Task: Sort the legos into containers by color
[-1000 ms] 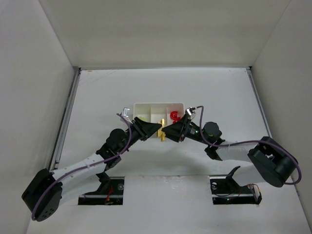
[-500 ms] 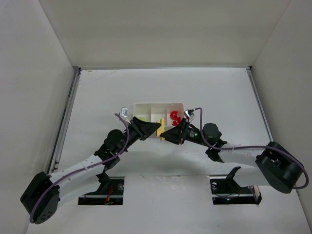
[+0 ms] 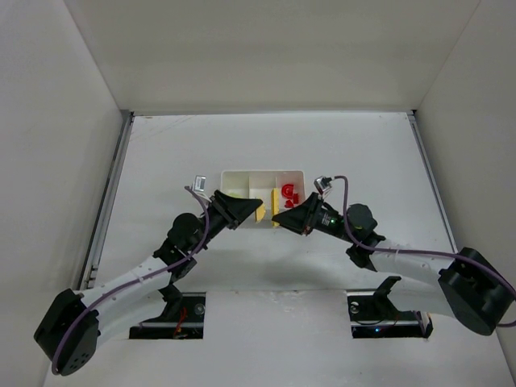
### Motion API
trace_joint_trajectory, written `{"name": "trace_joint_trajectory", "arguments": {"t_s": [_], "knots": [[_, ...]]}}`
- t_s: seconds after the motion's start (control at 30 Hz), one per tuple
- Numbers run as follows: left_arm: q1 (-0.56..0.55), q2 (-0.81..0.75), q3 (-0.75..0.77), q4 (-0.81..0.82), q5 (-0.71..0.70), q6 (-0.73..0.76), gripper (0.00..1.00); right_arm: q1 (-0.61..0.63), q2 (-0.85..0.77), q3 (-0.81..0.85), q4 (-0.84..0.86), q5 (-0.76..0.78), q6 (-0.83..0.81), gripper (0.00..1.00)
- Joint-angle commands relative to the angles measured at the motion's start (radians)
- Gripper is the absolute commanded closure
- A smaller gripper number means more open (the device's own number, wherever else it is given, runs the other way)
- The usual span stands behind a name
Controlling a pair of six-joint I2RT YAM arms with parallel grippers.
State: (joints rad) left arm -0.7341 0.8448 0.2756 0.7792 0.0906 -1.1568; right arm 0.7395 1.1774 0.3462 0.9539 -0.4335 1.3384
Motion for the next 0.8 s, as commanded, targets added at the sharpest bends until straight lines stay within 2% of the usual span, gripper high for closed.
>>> {"name": "trace_joint_trajectory", "arguments": {"t_s": [0.0, 0.17, 0.33, 0.53, 0.77], "knots": [[0.04, -0.032, -0.016, 0.028, 0.021, -0.015, 0.79, -0.033, -0.058, -0.001, 0.063, 0.01, -0.016, 0.64], [0.049, -0.049, -0.023, 0.009, 0.023, -0.009, 0.8, -0.056, -0.061, 0.007, 0.052, -0.001, -0.022, 0.64], [0.069, -0.087, 0.011, -0.073, 0.003, 0.032, 0.8, -0.062, 0.016, 0.075, -0.038, 0.012, -0.093, 0.64], [0.074, -0.133, 0.083, -0.225, -0.041, 0.124, 0.8, -0.068, 0.111, 0.221, -0.242, 0.075, -0.244, 0.63], [0.063, -0.13, 0.12, -0.317, -0.1, 0.203, 0.8, -0.064, 0.195, 0.39, -0.547, 0.255, -0.491, 0.63]]}}
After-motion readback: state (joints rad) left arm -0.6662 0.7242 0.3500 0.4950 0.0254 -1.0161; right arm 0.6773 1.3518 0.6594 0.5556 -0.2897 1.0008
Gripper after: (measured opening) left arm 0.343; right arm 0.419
